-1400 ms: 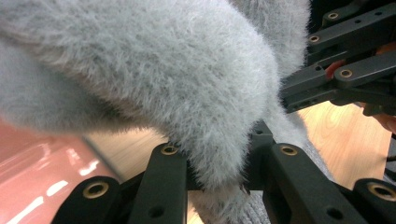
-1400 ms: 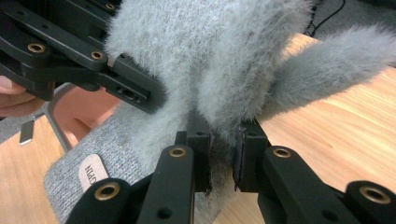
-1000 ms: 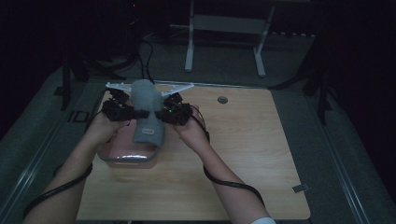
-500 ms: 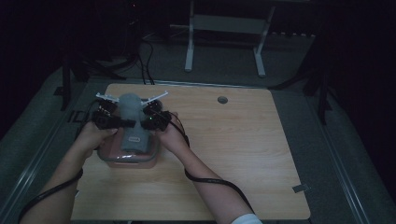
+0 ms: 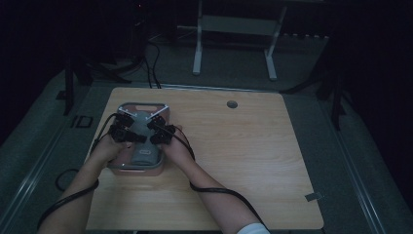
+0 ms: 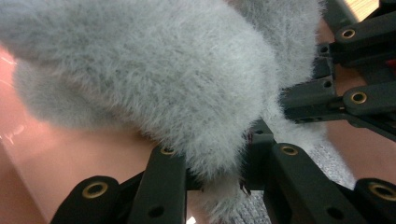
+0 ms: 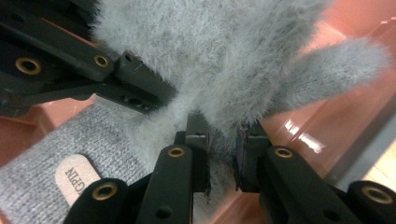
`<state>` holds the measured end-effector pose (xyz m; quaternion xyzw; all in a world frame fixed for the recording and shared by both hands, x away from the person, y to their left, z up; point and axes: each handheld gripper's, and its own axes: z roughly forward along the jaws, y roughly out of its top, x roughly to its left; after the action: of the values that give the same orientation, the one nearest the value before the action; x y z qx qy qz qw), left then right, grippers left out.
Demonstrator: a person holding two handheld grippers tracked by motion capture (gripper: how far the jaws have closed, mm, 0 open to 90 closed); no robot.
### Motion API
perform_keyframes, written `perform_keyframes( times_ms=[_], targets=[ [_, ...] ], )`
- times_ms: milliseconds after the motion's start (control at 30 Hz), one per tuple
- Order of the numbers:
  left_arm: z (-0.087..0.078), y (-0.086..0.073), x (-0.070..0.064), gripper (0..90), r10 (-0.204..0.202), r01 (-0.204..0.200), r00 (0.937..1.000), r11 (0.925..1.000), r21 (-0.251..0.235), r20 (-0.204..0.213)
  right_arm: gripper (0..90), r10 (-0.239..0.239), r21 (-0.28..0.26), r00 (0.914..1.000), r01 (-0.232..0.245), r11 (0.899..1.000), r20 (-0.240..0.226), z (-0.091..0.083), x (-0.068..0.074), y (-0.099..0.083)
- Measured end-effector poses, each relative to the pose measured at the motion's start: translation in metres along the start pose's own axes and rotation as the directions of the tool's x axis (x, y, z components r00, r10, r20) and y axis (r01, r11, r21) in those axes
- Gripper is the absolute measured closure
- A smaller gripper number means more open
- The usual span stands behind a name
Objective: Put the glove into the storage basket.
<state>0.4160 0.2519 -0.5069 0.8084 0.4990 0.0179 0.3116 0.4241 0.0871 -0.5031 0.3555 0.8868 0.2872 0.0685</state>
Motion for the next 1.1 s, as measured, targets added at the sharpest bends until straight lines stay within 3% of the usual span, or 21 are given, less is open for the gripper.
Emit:
perform_keyframes(
  times_ms=[200, 300, 433, 533, 667, 733, 767, 800, 867, 967, 1100],
  targets=[
    [0.008, 0.003, 0.002, 73.9, -0.033, 0.035, 0.9987, 0.9979, 0.055, -0.038, 73.6, -0.026, 0.019, 0.9983, 0.025, 0.999, 0.052, 0.004, 0.005, 0.002],
    [0.013, 0.004, 0.000, 72.2, -0.035, 0.040, 0.9966, 0.9974, 0.060, -0.075, 69.7, -0.021, -0.004, 0.9993, 0.022, 1.000, 0.031, 0.002, 0.004, 0.001],
    [0.012, 0.003, 0.000, 67.6, -0.041, 0.044, 0.9959, 0.9979, 0.047, -0.081, 61.7, -0.055, -0.025, 0.9985, 0.055, 0.998, 0.010, -0.005, 0.004, 0.000],
    [0.004, 0.003, 0.001, 55.3, -0.077, 0.077, 0.9932, 0.9970, -0.007, -0.087, 49.9, -0.081, -0.033, 0.9965, 0.081, 0.996, -0.018, -0.011, 0.002, 0.000],
    [-0.013, 0.001, -0.002, 41.2, -0.107, 0.089, 0.9860, 0.9868, -0.135, -0.128, 40.8, -0.116, -0.081, 0.9922, 0.112, 0.990, -0.046, -0.022, -0.001, -0.001],
    [-0.020, -0.002, -0.002, 30.4, -0.101, 0.088, 0.9925, 0.9808, -0.174, -0.069, 35.4, -0.129, -0.100, 0.9900, 0.123, 0.987, -0.055, -0.027, -0.001, -0.002],
    [-0.023, -0.003, -0.003, 28.0, -0.099, 0.087, 0.9932, 0.9791, -0.184, -0.061, 31.3, -0.141, -0.118, 0.9871, 0.131, 0.984, -0.076, -0.029, -0.001, -0.002],
    [-0.027, -0.005, -0.005, 25.4, -0.094, 0.080, 0.9939, 0.9757, -0.204, -0.058, 25.4, -0.149, -0.119, 0.9842, 0.138, 0.983, -0.095, -0.033, 0.000, -0.003],
    [-0.034, -0.010, -0.010, 15.9, -0.072, 0.049, 0.9934, 0.9681, -0.246, -0.088, 14.5, -0.180, -0.129, 0.9725, 0.162, 0.978, -0.148, -0.038, 0.000, -0.004],
    [-0.048, -0.020, -0.020, 13.7, -0.033, 0.003, 0.9951, 0.9504, -0.311, -0.093, 14.0, -0.210, -0.156, 0.9610, 0.183, 0.971, -0.180, -0.046, 0.001, -0.008],
    [-0.059, -0.033, -0.031, 13.7, -0.002, -0.033, 0.9950, 0.9372, -0.347, -0.100, 14.1, -0.226, -0.196, 0.9539, 0.188, 0.963, -0.197, -0.053, 0.000, -0.013]
  ],
)
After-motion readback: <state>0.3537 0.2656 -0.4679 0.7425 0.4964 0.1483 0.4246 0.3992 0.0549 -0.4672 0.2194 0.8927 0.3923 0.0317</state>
